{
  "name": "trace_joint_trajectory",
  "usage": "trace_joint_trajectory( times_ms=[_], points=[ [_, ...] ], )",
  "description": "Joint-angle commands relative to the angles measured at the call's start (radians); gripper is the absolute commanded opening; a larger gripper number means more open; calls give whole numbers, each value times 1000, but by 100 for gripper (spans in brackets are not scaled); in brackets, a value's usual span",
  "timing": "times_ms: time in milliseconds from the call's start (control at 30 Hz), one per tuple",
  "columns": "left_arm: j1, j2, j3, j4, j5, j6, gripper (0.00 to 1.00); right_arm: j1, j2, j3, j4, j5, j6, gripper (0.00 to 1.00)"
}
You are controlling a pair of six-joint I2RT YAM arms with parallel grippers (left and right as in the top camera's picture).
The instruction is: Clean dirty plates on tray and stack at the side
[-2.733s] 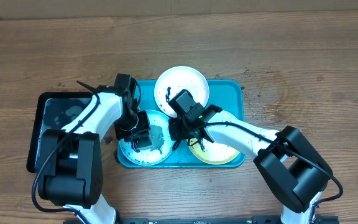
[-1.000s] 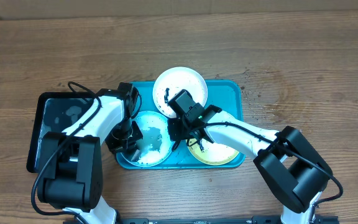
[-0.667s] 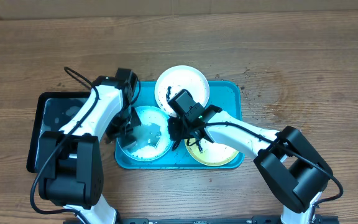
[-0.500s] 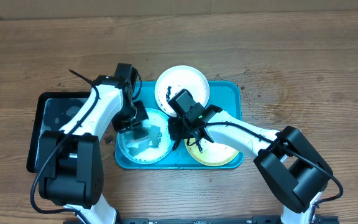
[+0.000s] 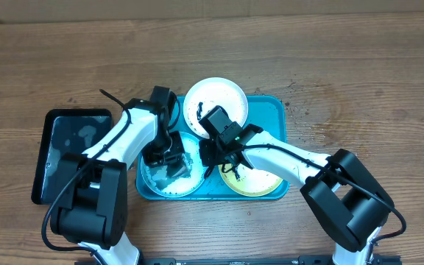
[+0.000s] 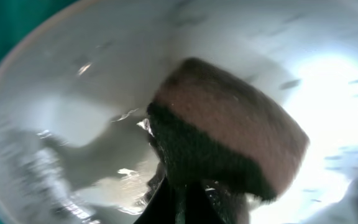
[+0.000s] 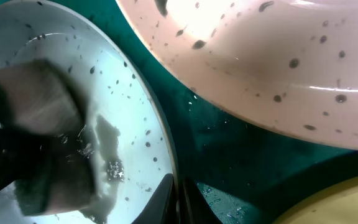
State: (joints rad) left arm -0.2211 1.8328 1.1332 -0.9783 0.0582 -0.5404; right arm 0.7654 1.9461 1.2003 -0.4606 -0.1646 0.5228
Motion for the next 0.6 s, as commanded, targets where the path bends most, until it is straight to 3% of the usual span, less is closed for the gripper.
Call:
trace_joint_trajectory(
  times_ms=[0,200,567],
  points=[
    [19,11,-48,-67,-245,-33,4,-6,-2,-6,-1,18,-3,5],
    [41,11,17,-164,-347,-69,4,-6,-2,-6,3,24,-3,4],
    [75,-34,320,-285,-255,-96,4,2,-14,39,-14,30,-102,4]
  ],
)
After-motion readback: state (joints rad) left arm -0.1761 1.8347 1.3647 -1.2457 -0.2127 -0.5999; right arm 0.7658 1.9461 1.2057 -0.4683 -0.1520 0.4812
